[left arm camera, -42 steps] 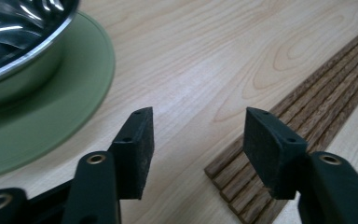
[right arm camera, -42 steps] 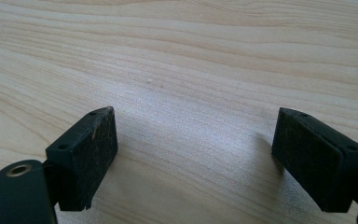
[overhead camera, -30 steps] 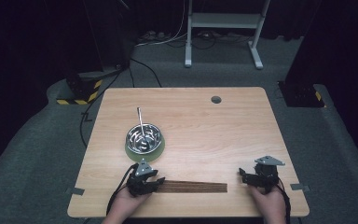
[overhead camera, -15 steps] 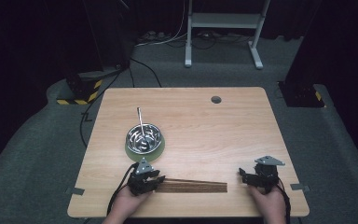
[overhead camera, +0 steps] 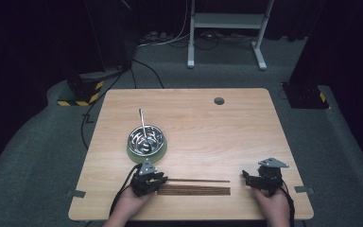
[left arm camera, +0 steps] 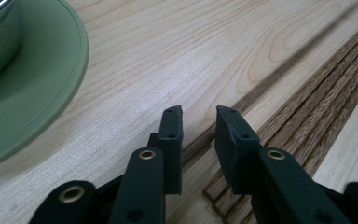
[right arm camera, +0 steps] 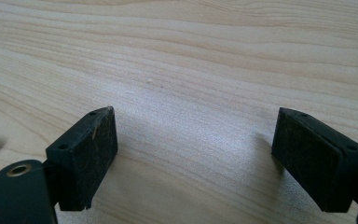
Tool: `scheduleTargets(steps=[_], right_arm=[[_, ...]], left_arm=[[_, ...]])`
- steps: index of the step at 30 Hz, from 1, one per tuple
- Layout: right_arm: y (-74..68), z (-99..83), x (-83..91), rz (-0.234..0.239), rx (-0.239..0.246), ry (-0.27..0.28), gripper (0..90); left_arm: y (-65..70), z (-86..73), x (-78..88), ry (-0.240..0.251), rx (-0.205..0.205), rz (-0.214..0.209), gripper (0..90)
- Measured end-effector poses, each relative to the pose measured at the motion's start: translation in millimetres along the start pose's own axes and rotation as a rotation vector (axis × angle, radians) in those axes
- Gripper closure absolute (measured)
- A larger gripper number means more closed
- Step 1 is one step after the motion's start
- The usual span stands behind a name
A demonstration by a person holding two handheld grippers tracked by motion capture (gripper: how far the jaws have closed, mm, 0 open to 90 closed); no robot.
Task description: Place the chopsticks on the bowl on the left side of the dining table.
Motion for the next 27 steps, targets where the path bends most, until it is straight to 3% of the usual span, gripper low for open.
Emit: scheduleTargets(steps=[23,27], right_arm=[[-0.1,-0.4,1.2,0.011,0.002,-0.014,13.9],[-0.3,-0.1,0.1,0.0,-0.003,0.0,13.9]], left_arm=[[-6.3,-3.3,3.5,-0.001,-0.011,0.01,81.2],[-7.9,-2.0,2.5,0.008,-0.009,0.01,71.6]])
Point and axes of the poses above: each handheld gripper's, and its own axes: x roughly backward along the jaws, z roughly out of its top, y roughly to its right, the point moved 4 cm from there along -x, roughly forward along the jaws, and after that the axes turned 4 degrees about -y, right-handed, at the moved point
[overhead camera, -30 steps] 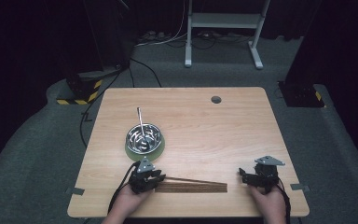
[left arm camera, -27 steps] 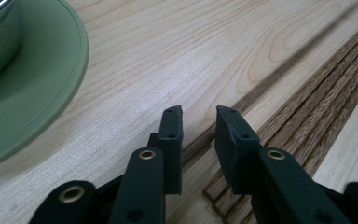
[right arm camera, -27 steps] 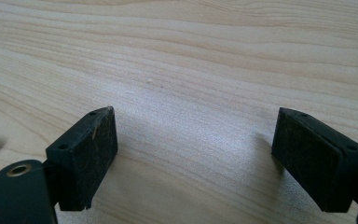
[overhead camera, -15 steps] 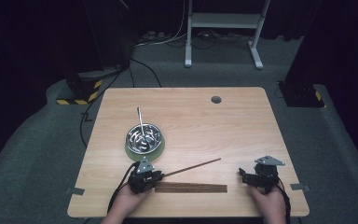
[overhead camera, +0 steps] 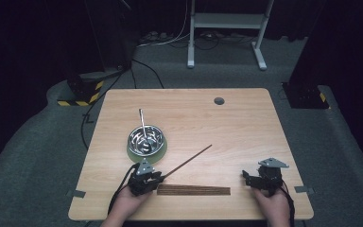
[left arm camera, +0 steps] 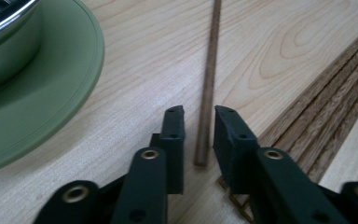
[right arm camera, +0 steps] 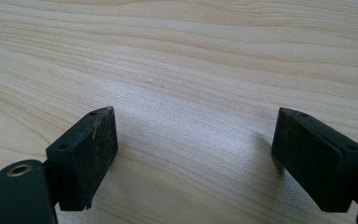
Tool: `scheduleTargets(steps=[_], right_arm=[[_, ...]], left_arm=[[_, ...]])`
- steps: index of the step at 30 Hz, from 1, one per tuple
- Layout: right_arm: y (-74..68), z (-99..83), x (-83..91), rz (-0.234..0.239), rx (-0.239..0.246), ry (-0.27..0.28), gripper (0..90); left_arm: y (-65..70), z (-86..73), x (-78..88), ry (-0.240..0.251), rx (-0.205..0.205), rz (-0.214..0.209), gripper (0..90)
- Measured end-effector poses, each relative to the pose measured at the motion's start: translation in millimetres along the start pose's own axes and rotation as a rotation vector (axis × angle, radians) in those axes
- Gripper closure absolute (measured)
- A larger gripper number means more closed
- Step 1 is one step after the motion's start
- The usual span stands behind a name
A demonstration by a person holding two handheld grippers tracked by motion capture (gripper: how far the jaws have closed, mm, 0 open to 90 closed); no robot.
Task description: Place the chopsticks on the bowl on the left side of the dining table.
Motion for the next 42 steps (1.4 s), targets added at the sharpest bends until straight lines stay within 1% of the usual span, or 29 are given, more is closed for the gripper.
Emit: scheduleTargets(steps=[1,3,7,9,10,11,12,13,14,15,17,20,21,24,25,27,31,32,34,42], right_arm=[[0.1,-0.2,0.8,0.008,0.002,-0.011,13.9],[0.4,0.1,-0.2,-0.001,0.004,0.003,13.9],[0.1,0.0,0.0,0.001,0.0,-0.001,13.9],[0.0,0.0,0.0,0.001,0.0,0.0,13.9],[0.0,0.0,0.0,0.001,0.0,0.0,13.9],[0.1,-0.1,0.7,0.007,0.002,-0.009,13.9],[0.1,-0.1,0.7,0.007,0.002,-0.009,13.9],[0.3,-0.2,0.9,0.009,0.004,-0.012,13.9],[0.2,0.1,-0.1,-0.001,0.002,0.002,13.9],[0.1,-0.1,0.4,0.005,0.002,-0.006,13.9],[0.2,0.1,-0.1,-0.001,0.002,0.001,13.9],[0.3,-0.2,1.0,0.01,0.004,-0.013,13.9],[0.0,0.0,0.0,0.0,0.0,0.0,13.9],[0.1,0.0,0.0,0.001,0.002,0.0,13.9],[0.1,0.0,0.0,0.001,0.002,0.0,13.9],[0.2,-0.1,0.5,0.006,0.004,-0.006,13.9],[0.3,-0.2,1.1,0.011,0.005,-0.014,13.9],[0.1,-0.2,0.6,0.006,0.002,-0.008,13.9],[0.1,0.0,0.0,0.0,0.001,0.0,13.9],[0.0,0.0,0.0,0.0,0.001,0.0,13.9]], left_arm=[[0.3,0.4,-0.6,0.003,0.003,0.003,70.2],[0.1,1.9,-2.4,0.01,-0.008,0.008,67.8],[1.0,3.9,-5.4,0.014,-0.013,0.015,67.6],[2.8,8.7,-9.3,0.013,-0.038,0.027,67.6],[2.8,8.7,-9.3,0.013,-0.038,0.027,67.6],[4.5,12.9,-12.3,0.009,-0.058,0.026,67.6],[4.5,12.9,-12.3,0.009,-0.058,0.026,67.4],[6.3,16.7,-15.6,0.012,-0.064,0.029,67.3],[6.6,18.1,-17.6,0.012,-0.064,0.029,67.4],[7.0,19.2,-19.7,0.004,-0.063,0.03,67.5],[7.5,20.3,-21.7,0.004,-0.069,0.025,67.4],[9.2,22.8,-24.3,0.003,-0.08,0.03,67.8],[10.1,23.7,-25.6,0.004,-0.105,0.043,68.5],[10.9,24.3,-26.7,0.009,-0.111,0.048,72.8],[10.7,24.6,-26.8,0.007,-0.117,0.048,72.8],[10.6,24.8,-27.0,0.008,-0.12,0.048,75.6],[10.9,24.2,-26.6,0.01,-0.117,0.048,77.7],[11.2,23.8,-26.6,0.011,-0.108,0.048,79.1],[10.7,23.4,-26.1,0.012,-0.11,0.049,81.7],[9.8,22.7,-25.6,0.014,-0.121,0.049,83.3]])
Point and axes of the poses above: each handheld gripper's, and its own axes: x roughly backward along the jaws, z roughly out of its top, y roughly to its right, the point moved 4 cm from there along -x, roughly forward along the jaws, and after that the axes turned 4 degrees about -y, right-handed, at the moved point
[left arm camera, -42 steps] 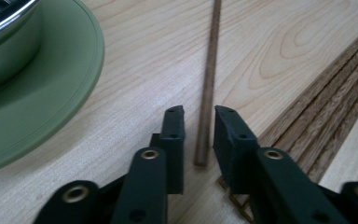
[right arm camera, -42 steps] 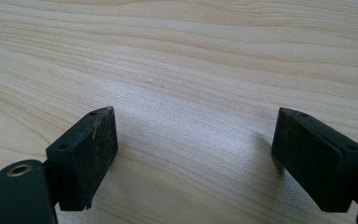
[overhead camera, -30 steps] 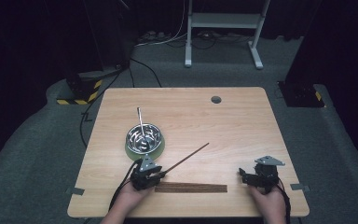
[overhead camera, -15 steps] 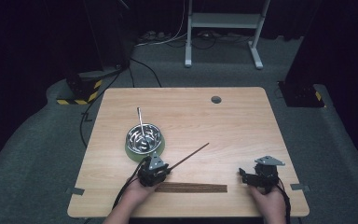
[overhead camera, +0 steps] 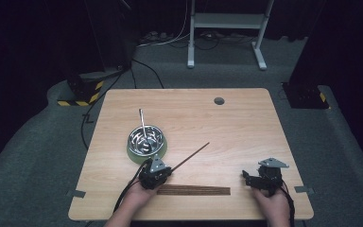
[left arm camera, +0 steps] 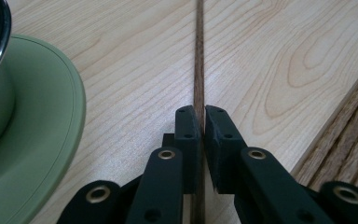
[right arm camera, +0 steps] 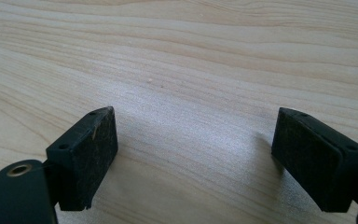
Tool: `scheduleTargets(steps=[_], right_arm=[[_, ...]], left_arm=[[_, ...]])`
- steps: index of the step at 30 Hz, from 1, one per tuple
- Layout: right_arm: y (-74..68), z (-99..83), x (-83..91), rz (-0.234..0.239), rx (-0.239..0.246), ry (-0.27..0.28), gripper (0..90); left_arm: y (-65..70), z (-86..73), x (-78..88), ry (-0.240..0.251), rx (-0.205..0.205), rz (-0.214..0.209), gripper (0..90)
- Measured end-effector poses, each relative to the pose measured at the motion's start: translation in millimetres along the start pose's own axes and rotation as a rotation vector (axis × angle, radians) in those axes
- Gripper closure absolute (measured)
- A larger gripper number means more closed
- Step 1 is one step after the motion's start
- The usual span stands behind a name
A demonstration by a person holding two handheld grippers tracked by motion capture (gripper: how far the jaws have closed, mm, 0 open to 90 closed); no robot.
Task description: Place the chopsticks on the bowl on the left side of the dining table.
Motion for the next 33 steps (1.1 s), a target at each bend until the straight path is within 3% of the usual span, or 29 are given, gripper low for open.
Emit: scheduleTargets(steps=[7,13,33], right_arm=[[0.2,0.1,0.0,0.0,0.002,0.0,13.9],[0.0,0.0,0.0,0.0,0.0,0.0,13.9],[0.0,0.0,0.0,0.0,0.0,0.0,13.9]], left_arm=[[0.3,0.2,1.6,0.003,-0.002,0.009,83.9],[-2.5,2.5,10.2,0.026,0.016,-0.019,84.0],[-21.2,16.2,45.5,0.149,0.075,0.002,84.0]])
Point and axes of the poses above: each handheld gripper's, and its own axes: x roughly backward along the jaws, z roughly out of its top, y roughly to its right, the point moved 4 cm from there along -x, roughly forward along the jaws, and after that the axes turned 4 degrees about -y, right-handed, at the moved point
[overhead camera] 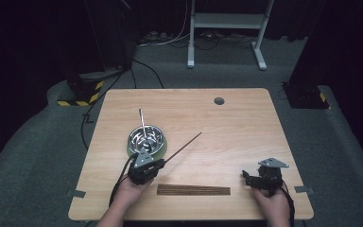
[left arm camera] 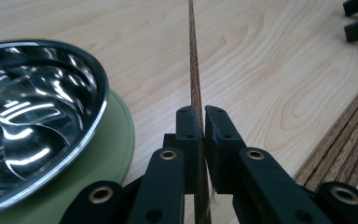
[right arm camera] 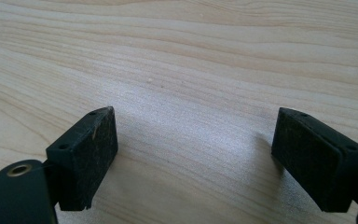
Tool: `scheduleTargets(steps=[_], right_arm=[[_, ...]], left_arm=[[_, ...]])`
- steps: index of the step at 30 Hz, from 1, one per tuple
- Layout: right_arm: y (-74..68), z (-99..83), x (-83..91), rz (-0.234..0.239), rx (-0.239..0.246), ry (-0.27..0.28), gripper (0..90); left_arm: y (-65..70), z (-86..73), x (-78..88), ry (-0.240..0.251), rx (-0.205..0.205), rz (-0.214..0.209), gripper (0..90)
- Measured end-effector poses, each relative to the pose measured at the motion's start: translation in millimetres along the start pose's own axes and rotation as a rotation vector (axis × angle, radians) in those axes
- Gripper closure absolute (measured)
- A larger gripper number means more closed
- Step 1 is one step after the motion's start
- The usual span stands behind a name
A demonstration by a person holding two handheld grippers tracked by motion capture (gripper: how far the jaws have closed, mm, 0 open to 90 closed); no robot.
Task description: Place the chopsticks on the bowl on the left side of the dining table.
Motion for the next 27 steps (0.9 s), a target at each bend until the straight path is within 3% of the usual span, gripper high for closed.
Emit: scheduleTargets(steps=[13,23,27], right_arm=[[0.1,-0.2,1.1,0.01,0.003,-0.014,13.9],[0.1,-0.2,1.1,0.01,0.003,-0.014,13.9],[-0.2,-0.3,1.1,0.01,-0.001,-0.014,13.9]], left_arm=[[-25.7,11.3,23.7,0.046,0.011,0.039,84.0],[-54.9,-1.3,34.0,0.032,0.057,0.074,84.0],[-60.7,-4.5,36.7,0.035,0.068,0.082,84.0]])
Point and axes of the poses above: each handheld gripper's, and its own axes: x roughly backward along the jaws, z roughly out of its top, y roughly to its right, the point moved 4 cm from there along -x, roughly forward along the jaws, and after that the axes turned 4 degrees about -y, right-handed, at the moved point
